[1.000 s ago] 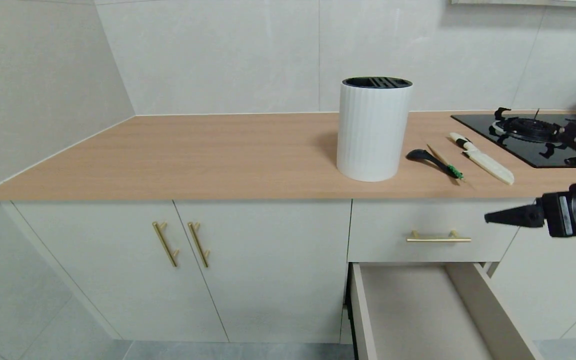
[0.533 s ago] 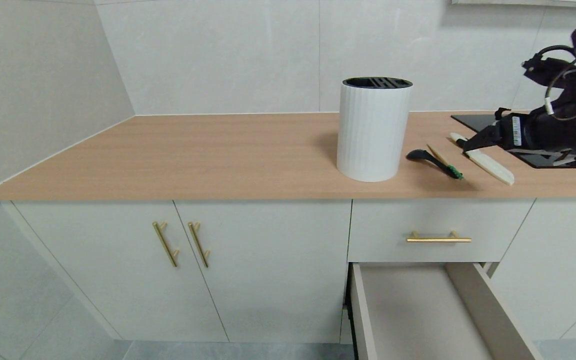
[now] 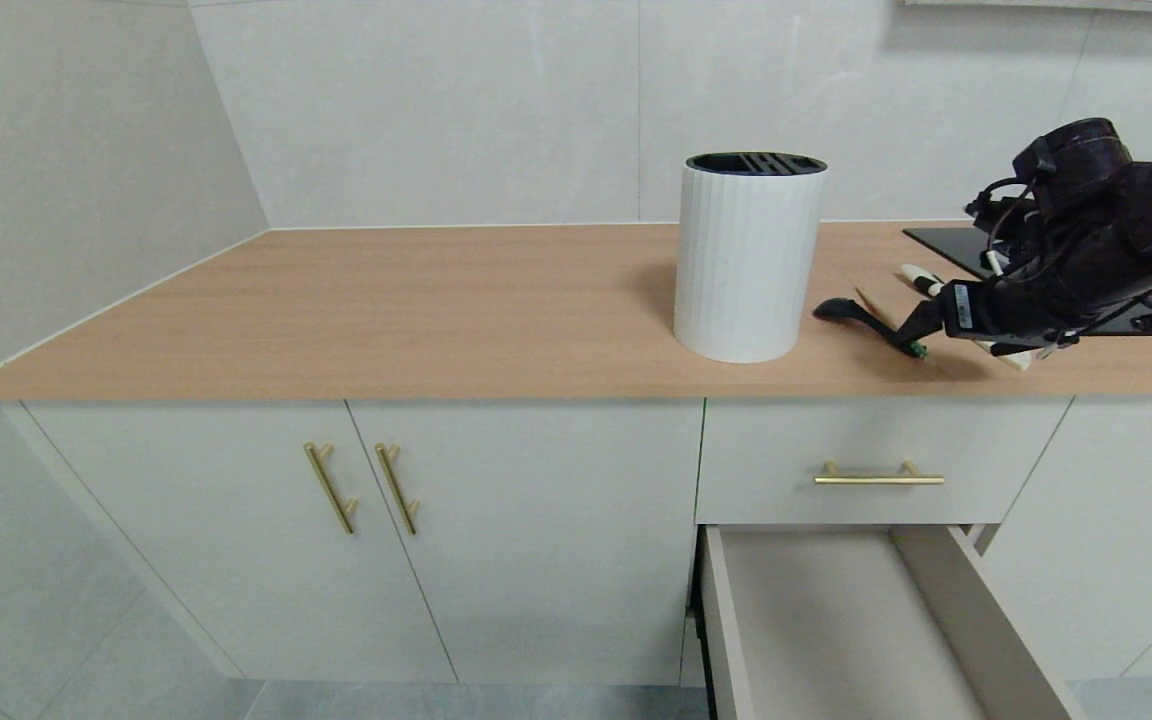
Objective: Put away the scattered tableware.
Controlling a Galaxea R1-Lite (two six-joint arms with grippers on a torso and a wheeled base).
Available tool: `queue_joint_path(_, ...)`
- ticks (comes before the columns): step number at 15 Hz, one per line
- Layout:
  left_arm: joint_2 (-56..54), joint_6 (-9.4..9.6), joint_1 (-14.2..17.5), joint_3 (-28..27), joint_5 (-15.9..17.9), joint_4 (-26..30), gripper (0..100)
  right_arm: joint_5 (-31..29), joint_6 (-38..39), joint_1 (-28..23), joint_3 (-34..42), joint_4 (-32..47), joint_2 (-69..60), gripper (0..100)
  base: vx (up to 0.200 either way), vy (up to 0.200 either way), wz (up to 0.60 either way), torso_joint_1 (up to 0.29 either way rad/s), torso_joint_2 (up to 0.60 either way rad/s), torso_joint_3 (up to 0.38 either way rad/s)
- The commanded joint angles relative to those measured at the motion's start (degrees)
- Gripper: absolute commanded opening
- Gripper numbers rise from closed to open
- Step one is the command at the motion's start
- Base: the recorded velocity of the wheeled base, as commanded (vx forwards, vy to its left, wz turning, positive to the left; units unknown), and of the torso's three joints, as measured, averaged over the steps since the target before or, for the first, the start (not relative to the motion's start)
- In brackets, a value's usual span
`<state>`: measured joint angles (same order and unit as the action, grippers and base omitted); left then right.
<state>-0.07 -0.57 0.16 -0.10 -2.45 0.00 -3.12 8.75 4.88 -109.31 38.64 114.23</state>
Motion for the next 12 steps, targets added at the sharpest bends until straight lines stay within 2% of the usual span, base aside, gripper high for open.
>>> queue_joint_path(1,0.07,-0.04,0.02,0.01,-0.01,0.00,100,0.04,0.12,0.31,-0.20,-0.76,1.70,100,0.000,0.000,0.00,0.000,0.00,0.000)
queue_joint_path(5,0.07,-0.04,0.02,0.01,-0.01,-0.09,100,0.13,2.50,2.68,-0.11,-2.17,2.41,100,0.000,0.000,0.00,0.000,0.00,0.000)
queue_joint_path(12,0.07,-0.04,0.02,0.01,-0.01,0.00,100,-0.04,3.20,2.86,-0.29,-4.28,4.51,100,0.000,0.000,0.00,0.000,0.00,0.000)
